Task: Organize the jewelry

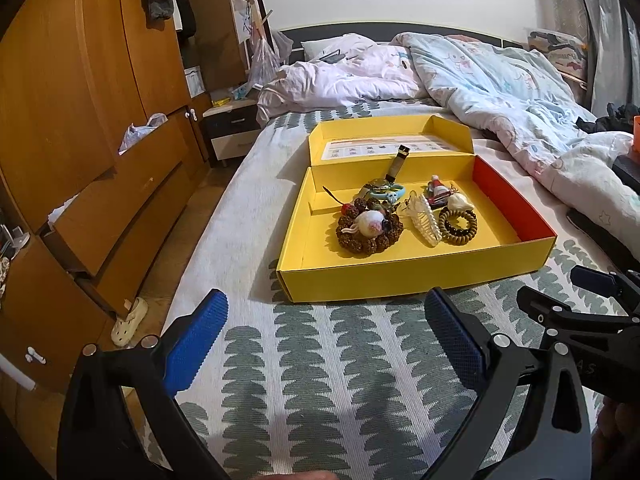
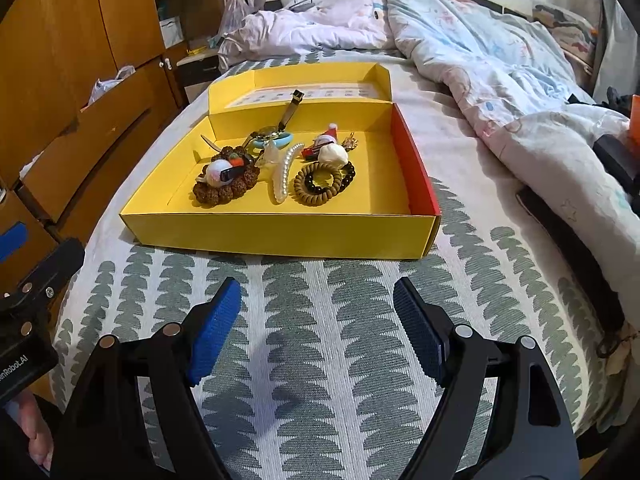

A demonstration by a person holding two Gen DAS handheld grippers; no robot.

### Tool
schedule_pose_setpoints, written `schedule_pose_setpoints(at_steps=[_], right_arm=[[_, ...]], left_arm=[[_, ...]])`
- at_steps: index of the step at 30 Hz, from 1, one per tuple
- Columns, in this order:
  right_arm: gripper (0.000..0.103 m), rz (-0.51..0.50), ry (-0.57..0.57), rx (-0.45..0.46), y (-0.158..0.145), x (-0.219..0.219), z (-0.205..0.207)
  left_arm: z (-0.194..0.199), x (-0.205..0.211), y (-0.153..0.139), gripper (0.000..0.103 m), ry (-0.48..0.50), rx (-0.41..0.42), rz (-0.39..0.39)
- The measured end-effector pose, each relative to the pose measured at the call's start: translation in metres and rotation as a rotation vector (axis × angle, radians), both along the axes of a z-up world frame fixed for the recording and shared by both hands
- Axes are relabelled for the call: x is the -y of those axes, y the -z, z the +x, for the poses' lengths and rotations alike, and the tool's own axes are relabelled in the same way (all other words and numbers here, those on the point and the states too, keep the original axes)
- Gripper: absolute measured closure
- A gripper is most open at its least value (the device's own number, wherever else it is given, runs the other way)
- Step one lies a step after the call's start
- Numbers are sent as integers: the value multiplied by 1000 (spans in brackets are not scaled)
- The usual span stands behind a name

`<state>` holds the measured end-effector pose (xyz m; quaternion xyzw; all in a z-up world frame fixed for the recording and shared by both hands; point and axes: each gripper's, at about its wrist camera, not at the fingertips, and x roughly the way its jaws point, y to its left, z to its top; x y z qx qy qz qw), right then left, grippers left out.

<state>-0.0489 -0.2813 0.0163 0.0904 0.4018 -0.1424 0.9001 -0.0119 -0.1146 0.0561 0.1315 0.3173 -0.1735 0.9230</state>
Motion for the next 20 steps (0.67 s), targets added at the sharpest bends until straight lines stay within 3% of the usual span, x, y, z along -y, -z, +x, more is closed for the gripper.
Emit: schedule_pose_setpoints(at_steps=[20], right_arm=[[23,-3,1,-1,0,1,-1]], left_arm=[[-3,7,5,6,-2,3,6]])
